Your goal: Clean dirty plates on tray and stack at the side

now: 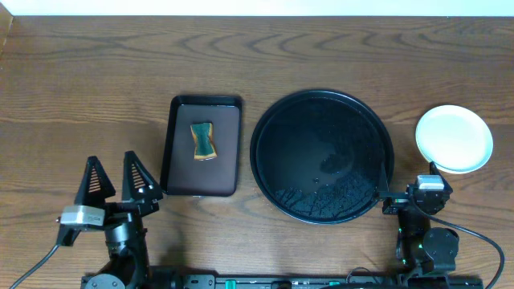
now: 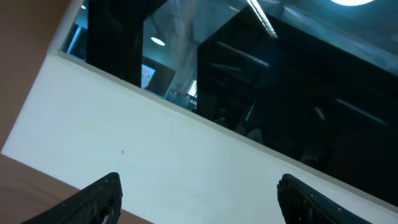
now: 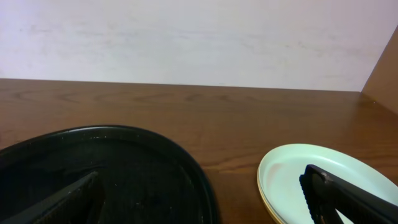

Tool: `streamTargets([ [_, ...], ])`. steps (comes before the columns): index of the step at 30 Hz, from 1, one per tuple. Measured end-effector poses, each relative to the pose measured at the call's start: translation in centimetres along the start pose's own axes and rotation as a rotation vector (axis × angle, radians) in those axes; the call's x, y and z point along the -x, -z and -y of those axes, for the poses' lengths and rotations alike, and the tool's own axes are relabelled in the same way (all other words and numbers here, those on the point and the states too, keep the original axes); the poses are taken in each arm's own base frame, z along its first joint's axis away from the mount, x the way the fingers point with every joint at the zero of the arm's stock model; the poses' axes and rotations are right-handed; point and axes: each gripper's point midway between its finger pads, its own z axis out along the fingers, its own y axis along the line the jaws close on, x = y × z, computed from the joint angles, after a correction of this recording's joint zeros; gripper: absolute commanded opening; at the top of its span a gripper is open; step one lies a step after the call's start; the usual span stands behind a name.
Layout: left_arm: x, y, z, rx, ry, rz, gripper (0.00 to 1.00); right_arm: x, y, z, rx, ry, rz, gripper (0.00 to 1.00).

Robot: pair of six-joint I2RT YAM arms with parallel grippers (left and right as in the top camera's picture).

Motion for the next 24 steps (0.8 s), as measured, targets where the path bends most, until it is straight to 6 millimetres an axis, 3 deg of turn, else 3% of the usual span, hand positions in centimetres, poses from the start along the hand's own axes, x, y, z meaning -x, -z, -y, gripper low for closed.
streamTargets([
  [14, -2.7, 0.0, -1.0, -0.019, 0.011, 0.014, 0.80, 0.0, 0.0, 0.0, 0.000, 0.000, 0.000, 0.99],
  [24, -8.9, 0.7, -4.0, 0.052, 0.028, -0.137, 0.80, 0.0, 0.0, 0.0, 0.000, 0.000, 0.000, 0.99],
])
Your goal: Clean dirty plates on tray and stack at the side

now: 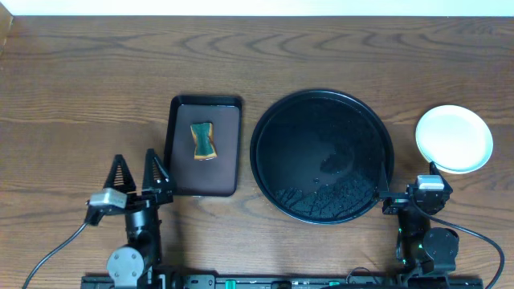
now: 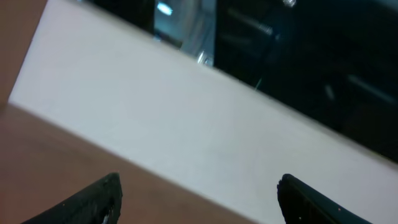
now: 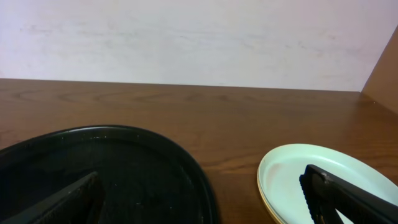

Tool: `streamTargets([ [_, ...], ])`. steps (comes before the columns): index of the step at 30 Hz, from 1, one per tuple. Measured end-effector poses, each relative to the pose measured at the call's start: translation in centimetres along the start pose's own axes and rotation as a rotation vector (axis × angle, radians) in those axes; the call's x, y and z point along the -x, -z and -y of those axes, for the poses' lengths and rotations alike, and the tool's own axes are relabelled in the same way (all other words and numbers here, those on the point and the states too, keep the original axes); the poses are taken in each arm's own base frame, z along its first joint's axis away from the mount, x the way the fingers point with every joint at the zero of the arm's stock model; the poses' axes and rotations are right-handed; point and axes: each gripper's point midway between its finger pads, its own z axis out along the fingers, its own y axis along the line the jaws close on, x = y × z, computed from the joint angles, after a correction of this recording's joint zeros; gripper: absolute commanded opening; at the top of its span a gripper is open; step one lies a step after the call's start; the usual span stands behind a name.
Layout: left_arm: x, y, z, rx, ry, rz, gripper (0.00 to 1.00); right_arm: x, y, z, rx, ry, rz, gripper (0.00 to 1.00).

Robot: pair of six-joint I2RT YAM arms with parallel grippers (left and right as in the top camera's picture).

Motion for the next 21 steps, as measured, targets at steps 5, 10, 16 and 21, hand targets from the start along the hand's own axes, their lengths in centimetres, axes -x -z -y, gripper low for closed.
streamTargets([
  [5, -4.2, 0.5, -2.2, 0.087, -0.015, -0.170, 0.80, 0.0, 0.0, 0.0, 0.000, 0.000, 0.000, 0.99],
  [10, -8.1, 1.7, -4.0, 0.149, -0.078, -0.346, 0.81, 0.0, 0.0, 0.0, 0.000, 0.000, 0.000, 0.99],
  [16, -8.3, 1.8, -3.7, 0.107, -0.213, -0.371, 0.81, 0.0, 0.0, 0.0, 0.000, 0.000, 0.000, 0.99],
  [21, -8.3, 1.8, -3.7, 0.094, -0.268, -0.376, 0.81, 0.0, 0.0, 0.0, 0.000, 0.000, 0.000, 0.99],
])
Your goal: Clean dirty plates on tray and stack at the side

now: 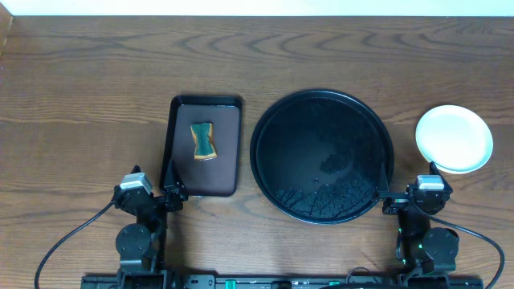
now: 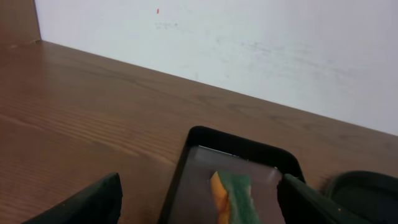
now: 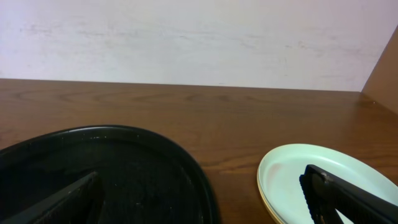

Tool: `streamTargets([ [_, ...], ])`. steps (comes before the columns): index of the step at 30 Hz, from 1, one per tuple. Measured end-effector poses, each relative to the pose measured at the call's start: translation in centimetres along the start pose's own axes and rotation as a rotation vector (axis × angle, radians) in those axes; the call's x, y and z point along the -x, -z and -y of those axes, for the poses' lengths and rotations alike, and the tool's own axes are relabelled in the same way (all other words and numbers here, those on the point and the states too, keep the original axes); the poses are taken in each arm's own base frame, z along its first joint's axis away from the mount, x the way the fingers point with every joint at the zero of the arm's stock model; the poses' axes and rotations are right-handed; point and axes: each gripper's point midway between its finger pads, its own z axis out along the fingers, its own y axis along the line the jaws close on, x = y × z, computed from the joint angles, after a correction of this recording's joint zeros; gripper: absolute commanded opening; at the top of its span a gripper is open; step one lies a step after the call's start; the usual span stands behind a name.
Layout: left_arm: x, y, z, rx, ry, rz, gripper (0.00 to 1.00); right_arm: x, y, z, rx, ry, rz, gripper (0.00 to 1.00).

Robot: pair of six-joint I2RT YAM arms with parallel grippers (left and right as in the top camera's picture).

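Observation:
The round black tray (image 1: pixel 321 156) lies mid-table with no plates on it; its rim (image 3: pixel 186 165) shows in the right wrist view. A stack of pale plates (image 1: pixel 454 138) sits to its right, also seen as plates (image 3: pixel 292 180). A green and orange sponge (image 1: pixel 203 140) rests in the small dark rectangular tray (image 1: pixel 229 112); the left wrist view shows the sponge (image 2: pixel 233 196) too. My left gripper (image 1: pixel 151 193) stands open, low at the front edge near that small tray's corner. My right gripper (image 1: pixel 411 193) is open between the round tray and the plates.
The wooden table (image 1: pixel 80 96) runs back to a white wall (image 2: pixel 249 50). Cables trail from both arm bases at the front edge.
My left gripper has come down and back from a raised, upward-tilted pose to a low level pose at the front edge, its camera now facing the sponge tray. The right arm has not moved.
My left gripper was raised at the front left, its camera tilted up at the ceiling. It then stood lower and nearer the sponge tray. Now it sits low and level at the front edge. Plates, trays, sponge and right arm stayed put throughout.

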Motion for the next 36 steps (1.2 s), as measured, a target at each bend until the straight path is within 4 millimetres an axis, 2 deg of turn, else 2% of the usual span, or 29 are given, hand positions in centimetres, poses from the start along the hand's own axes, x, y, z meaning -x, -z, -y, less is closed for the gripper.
streamTargets([
  [36, -0.01, 0.00, 0.00, 0.000, -0.024, 0.000, 0.81, 0.00, 0.00, 0.00, 0.000, 0.000, 0.000, 0.99],
])
